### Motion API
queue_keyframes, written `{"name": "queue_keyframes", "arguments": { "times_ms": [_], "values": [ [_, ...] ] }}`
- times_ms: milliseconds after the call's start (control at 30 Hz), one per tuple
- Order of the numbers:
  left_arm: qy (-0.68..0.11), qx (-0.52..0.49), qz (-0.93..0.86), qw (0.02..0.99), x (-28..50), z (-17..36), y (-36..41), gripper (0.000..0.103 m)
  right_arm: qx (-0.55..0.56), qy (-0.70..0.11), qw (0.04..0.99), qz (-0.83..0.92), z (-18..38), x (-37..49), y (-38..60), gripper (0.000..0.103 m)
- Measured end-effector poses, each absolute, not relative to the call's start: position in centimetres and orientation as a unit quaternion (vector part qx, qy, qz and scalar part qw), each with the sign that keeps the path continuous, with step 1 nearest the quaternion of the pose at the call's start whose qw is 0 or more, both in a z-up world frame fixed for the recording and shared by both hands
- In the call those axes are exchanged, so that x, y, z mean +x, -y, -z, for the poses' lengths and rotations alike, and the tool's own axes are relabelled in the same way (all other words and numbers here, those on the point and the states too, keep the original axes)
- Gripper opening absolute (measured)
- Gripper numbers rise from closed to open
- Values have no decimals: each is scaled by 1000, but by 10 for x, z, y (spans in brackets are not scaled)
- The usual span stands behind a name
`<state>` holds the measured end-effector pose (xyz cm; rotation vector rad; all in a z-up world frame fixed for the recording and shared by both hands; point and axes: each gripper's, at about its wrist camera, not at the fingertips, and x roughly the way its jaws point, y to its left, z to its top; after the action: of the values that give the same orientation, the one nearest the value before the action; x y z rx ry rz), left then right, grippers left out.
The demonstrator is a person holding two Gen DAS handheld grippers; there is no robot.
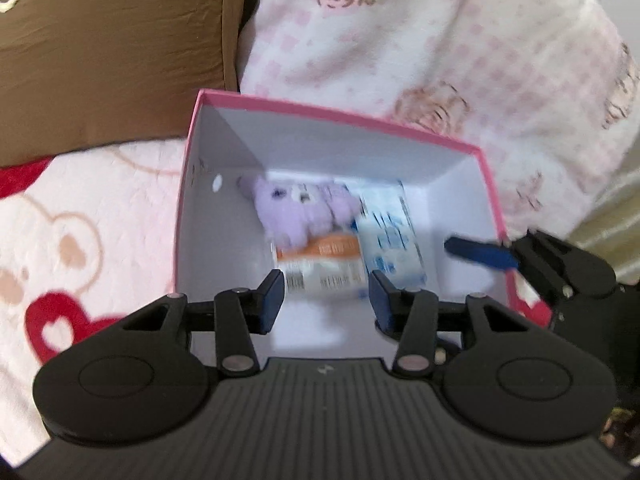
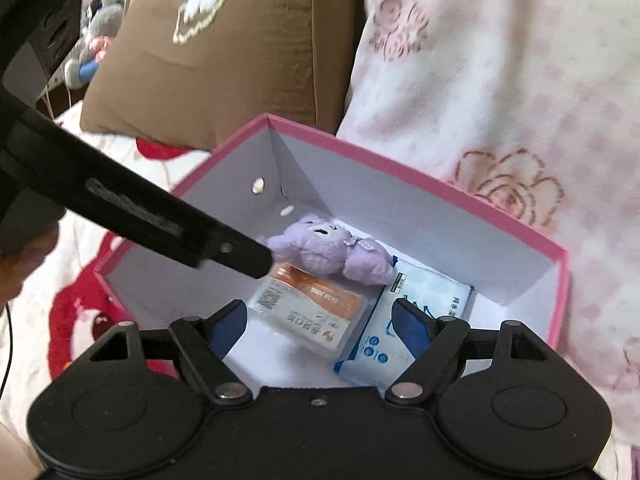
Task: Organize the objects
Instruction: 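Lower the plush toy into the pink box and open the left gripper, then withdraw the left gripper from the box toward the orange sponge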
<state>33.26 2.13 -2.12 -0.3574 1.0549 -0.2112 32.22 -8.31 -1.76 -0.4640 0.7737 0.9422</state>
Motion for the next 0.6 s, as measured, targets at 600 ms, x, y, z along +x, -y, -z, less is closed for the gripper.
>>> {"name": "queue_keyframes", "arguments": {
  "times_ms": [600],
  "values": [
    [-484,-134,130,855,236,-59,-33,45,-171,-362,822,-406,-32,244,108,84]
  ]
}}
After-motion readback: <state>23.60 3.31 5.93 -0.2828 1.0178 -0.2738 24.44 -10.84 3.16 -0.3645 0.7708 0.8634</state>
